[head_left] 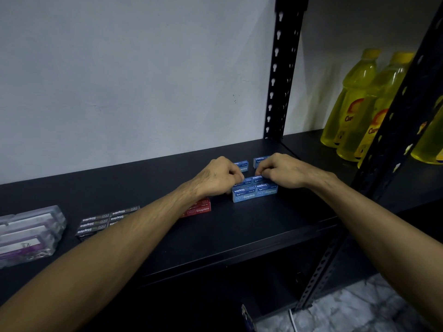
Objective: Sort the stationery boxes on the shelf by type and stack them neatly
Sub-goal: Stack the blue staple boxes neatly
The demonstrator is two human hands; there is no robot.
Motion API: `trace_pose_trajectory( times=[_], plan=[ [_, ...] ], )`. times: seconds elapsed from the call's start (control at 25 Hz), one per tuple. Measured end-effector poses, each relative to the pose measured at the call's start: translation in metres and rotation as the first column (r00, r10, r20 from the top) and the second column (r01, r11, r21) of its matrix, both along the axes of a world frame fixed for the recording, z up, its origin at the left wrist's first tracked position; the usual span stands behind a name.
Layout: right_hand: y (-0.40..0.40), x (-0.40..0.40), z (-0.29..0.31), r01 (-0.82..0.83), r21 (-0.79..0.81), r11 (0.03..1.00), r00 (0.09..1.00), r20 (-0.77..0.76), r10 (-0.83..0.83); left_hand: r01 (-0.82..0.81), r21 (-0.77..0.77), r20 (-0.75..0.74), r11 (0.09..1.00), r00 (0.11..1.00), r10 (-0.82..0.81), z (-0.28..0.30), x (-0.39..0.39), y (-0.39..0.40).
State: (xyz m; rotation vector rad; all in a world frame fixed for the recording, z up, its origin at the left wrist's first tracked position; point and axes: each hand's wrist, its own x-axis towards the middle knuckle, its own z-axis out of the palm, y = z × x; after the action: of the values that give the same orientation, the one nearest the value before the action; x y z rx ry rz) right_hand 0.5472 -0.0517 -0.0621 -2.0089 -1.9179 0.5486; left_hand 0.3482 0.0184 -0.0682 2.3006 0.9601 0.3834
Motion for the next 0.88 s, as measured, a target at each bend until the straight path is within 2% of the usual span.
trace_pose_trajectory(
  times=[0.52,0.68,0.76,0.88],
  plan=[
    [-0.013,-0.003,-0.001,-0.008,-0.017,1.0,1.0,-0.014,0.008,0.053,-0.019,-0.029,0.998,0.998,-0.053,0.0,-0.005,-0.008],
    [-0.019,-0.004,0.003,-0.057,-0.1,0.993,0.997,-0.054,0.052,0.084,-0.027,-0.056,0.996,0.995,-0.086,0.003,-0.006,-0.008],
    [-0.022,-0.004,0.003,-0.074,-0.126,0.989,0.997,-0.025,0.072,0.114,-0.035,-0.11,0.993,0.987,-0.117,0.004,-0.007,-0.008],
    [-0.023,-0.006,0.0,-0.089,-0.078,0.993,0.995,0.045,0.093,0.135,0.02,-0.169,0.991,0.977,-0.13,0.003,-0.007,-0.01]
  ],
)
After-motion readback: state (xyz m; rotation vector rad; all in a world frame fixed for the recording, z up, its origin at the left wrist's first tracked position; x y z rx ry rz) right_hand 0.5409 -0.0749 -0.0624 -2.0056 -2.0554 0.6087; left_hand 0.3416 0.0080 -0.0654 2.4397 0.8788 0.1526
